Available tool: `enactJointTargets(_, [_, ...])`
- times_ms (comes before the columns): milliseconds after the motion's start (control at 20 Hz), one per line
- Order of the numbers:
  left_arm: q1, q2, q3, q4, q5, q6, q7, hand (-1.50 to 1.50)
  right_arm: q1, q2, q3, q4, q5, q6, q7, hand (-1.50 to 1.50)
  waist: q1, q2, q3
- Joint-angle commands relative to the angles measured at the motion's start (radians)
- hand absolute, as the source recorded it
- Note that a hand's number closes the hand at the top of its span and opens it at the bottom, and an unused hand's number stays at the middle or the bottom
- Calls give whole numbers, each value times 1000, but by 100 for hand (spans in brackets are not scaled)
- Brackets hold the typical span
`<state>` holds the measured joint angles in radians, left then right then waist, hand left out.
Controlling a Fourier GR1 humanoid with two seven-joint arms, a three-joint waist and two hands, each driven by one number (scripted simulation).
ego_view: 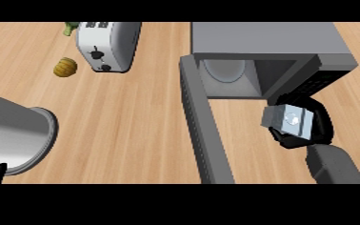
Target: Pick up the milk, place it into the microwave and close the microwave
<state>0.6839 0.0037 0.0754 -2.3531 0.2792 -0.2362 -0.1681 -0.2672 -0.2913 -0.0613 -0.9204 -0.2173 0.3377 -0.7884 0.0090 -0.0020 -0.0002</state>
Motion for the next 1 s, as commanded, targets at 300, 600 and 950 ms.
enactJointTargets(300, [-57,15,96,63,74,-27,15,-150,-30,107,93,-241,112,-196,150,150,-5,0,-1])
enactJointTargets(600, [-25,37,143,-4,128,-49,63,-150,-196,129,67,-107,172,-284,234,150,7,3,0])
enactJointTargets(950, [14,2,128,67,85,-102,-28,-150,-398,155,51,80,204,-320,273,150,32,7,0])
